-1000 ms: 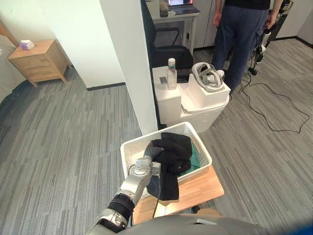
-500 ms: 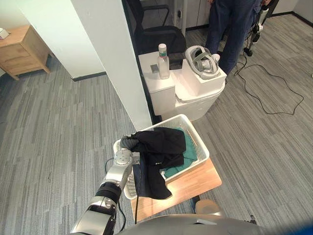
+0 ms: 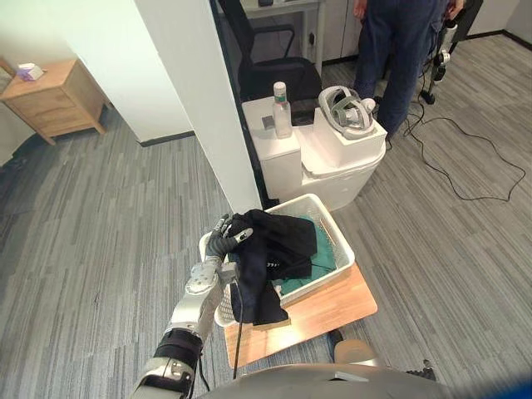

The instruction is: Tidy the bed and pick cloth on bed and put in laundry

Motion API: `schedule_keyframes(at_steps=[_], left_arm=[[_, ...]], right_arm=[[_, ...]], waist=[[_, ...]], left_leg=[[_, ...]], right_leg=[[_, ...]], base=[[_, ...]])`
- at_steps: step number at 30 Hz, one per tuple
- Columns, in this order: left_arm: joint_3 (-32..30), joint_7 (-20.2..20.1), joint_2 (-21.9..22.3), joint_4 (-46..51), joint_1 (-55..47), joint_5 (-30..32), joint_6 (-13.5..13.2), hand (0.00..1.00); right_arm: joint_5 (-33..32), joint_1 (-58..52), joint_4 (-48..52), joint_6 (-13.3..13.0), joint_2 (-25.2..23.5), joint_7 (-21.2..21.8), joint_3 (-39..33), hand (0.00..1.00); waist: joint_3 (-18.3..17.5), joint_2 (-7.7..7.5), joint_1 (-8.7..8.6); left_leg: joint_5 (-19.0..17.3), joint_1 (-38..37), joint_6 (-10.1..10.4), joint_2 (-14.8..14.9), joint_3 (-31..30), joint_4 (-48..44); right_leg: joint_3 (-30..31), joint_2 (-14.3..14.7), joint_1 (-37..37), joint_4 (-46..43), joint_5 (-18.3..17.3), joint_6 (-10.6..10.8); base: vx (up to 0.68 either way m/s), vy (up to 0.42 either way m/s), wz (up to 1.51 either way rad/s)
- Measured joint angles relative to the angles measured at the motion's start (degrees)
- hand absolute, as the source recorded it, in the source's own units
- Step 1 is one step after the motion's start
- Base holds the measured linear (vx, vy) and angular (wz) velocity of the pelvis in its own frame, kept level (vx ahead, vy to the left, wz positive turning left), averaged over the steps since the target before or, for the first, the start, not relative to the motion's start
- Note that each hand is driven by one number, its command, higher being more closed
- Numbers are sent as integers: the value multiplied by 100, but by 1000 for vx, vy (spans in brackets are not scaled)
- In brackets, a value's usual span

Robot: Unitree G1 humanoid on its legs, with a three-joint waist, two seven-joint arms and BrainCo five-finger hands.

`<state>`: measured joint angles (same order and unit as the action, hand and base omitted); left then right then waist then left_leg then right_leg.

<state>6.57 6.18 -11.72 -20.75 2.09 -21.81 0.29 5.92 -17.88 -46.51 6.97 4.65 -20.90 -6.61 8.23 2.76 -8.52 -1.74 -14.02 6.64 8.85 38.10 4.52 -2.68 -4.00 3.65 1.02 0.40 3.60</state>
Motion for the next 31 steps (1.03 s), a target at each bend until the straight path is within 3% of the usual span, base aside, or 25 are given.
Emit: schedule_keyframes(at_steps=[6, 11, 14, 16, 20, 23, 28, 31], left_arm=[[-320, -2, -321, 760, -239, 49, -68, 0], [-1078, 60, -553, 1443, -347, -244, -143, 0], [-1446, 358, -549, 1538, -612, -257, -142, 0], [-1680, 567, -439, 1432, -841, -398, -178, 0], [-2382, 791, -256, 296, -1425, -644, -556, 0], [-2714, 469, -77, -735, -1811, -823, -631, 0], [-2729, -37, 499, -2011, -2258, -870, -512, 0], [-2715, -375, 802, -2654, -2330, -834, -177, 0]], right_arm=[[-4, 19, -3, -104, 0, 62, -8, 0], [-18, 146, -81, -189, 5, 217, -9, 0], [-100, 387, -206, -397, 52, 606, -1, 0], [-116, 466, -261, -526, 77, 887, 0, 0], [-141, 689, -555, -617, 118, 1240, 9, 0], [-242, 804, -713, -607, 125, 1420, 9, 0], [-249, 1069, -894, -607, 20, 1479, -89, 0], [-248, 1151, -963, -609, -152, 1543, -186, 0]], waist=[[-145, -30, 213], [-326, -37, 358], [-359, -29, 388], [-362, -29, 517], [-427, -79, 737], [-469, -126, 897], [-481, -163, 979], [-498, -177, 982]], left_leg=[[99, 17, -8, 3, -214, 105], [103, 15, -7, 1, -472, 107], [103, 30, -8, -5, -601, 107], [105, 61, -11, -16, -671, 107], [133, 128, -34, -37, -965, 108], [133, 157, -35, -65, -1108, 110], [145, 239, -57, -119, -1260, 114], [144, 235, -58, -121, -1258, 121]], right_leg=[[-254, -6, 96, 114, 52, 36], [-531, -34, 296, 227, 53, 36], [-677, -47, 391, 255, 53, 37], [-737, -44, 400, 264, 52, 37], [-1019, -35, 501, 341, 8, 35], [-1144, -65, 565, 359, -54, 47], [-1236, -118, 575, 368, -69, 58], [-1233, -115, 588, 388, -69, 58]], base=[[-20, -27, 20], [39, -27, 26], [15, -28, 17], [-10, -27, 20], [-28, -41, 34], [-15, -23, 25], [-6, -2, 17], [0, 0, 0]])
